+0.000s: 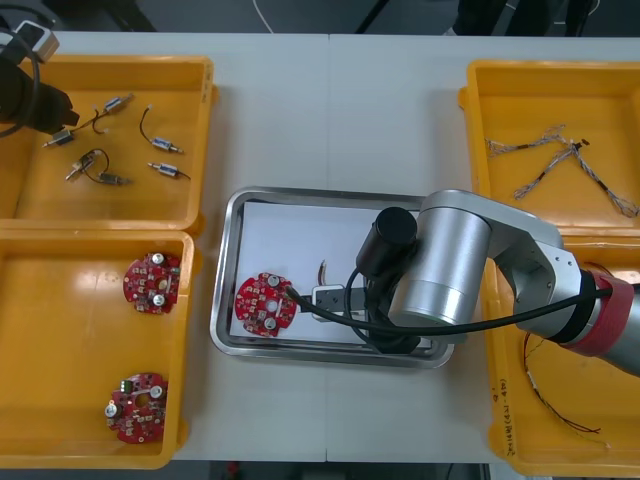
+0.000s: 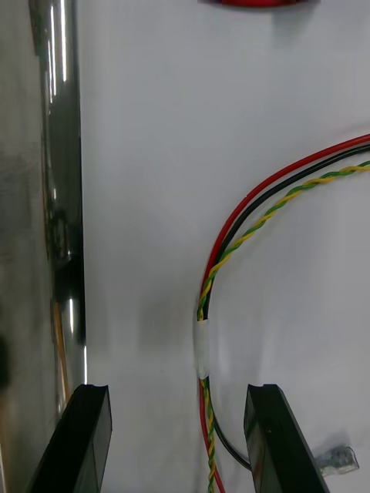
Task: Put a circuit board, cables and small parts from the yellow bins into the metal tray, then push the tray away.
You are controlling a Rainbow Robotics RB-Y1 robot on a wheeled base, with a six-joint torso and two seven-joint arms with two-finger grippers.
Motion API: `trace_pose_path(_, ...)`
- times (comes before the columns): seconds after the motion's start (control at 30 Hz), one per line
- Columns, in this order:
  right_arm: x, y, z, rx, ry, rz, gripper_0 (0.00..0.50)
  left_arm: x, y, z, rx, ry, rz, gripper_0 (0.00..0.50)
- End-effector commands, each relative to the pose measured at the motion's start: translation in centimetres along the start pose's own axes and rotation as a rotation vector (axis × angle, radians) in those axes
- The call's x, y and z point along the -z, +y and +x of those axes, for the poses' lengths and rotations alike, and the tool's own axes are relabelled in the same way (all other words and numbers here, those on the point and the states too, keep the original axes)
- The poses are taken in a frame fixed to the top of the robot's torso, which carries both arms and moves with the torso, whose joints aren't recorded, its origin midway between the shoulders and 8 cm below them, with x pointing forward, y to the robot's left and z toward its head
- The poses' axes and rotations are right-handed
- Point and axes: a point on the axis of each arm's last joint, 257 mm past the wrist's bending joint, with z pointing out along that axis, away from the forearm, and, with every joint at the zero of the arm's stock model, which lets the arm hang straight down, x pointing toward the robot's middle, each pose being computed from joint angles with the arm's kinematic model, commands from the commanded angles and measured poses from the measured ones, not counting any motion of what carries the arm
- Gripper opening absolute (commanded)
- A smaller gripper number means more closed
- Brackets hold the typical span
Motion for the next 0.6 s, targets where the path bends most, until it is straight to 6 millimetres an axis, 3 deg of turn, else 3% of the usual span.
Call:
trace_pose_path(0.03, 0.8, -0.1, -2.2, -0.009, -0.044, 0.007, 0.5, 2.1, 2.5, -4.0, -0.103, -0.111, -0.028, 0.5)
trace_pose_path(0.4, 3.4, -2.7, -3.9, -0.047, -0.102, 0.07, 0.5, 0.6, 2.2, -3.3, -0.12, -0.114, -0.045, 0.5)
trace_pose_path(0.6, 6.7, -4.8, -1.5, -0.096, -0.041, 0.113, 0.5, -0.6, 1.8, -2.7, -0.131, -0.112, -0.058, 0.5)
